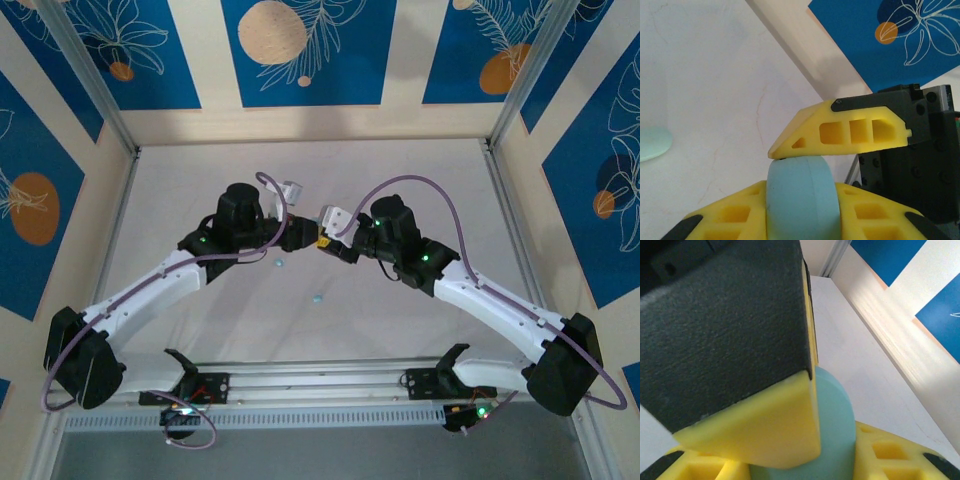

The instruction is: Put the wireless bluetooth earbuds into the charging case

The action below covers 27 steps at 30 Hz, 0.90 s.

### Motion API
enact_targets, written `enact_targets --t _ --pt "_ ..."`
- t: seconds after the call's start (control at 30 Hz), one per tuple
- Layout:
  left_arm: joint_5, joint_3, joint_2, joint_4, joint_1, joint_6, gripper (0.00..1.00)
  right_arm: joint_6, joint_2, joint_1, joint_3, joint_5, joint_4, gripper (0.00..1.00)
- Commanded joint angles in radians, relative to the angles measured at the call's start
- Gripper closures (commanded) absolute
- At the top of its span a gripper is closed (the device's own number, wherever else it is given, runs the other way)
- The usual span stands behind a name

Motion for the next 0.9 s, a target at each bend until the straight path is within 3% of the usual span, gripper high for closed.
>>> enact_targets --t 0.0,0.07,0.2,0.27,0.43,0.87 --pt "-0.014 -0.007 -0.002 0.066 -0.008 -0.069 0.75 -0.03 -0.02 0.006 -0.024 0.031 0.048 0.59" --pt "-0.016 -0.009 -0.01 0.076 -0.007 -0.101 0.77 0.011 -0.049 -0.013 -0.068 0.004 0.116 0.55" --pt "-0.019 -0.02 -0.03 0.125 -0.007 -0.216 0.81 0.201 -0.116 -0.163 -0.207 -0.269 0.336 0.41" --pt "-0.017 -0.035 -0.035 0.166 -0.007 -0.287 0.82 0.188 -0.118 -0.214 -0.251 -0.374 0.411 0.41" --pt "0.01 -0.07 -0.048 0.268 -0.008 -0.418 0.82 0.172 -0.108 -0.219 -0.264 -0.372 0.497 0.41" --pt "0.026 -0.068 -0.064 0.272 -0.007 -0.442 0.82 0.209 -0.054 -0.213 -0.199 -0.479 0.551 0.39"
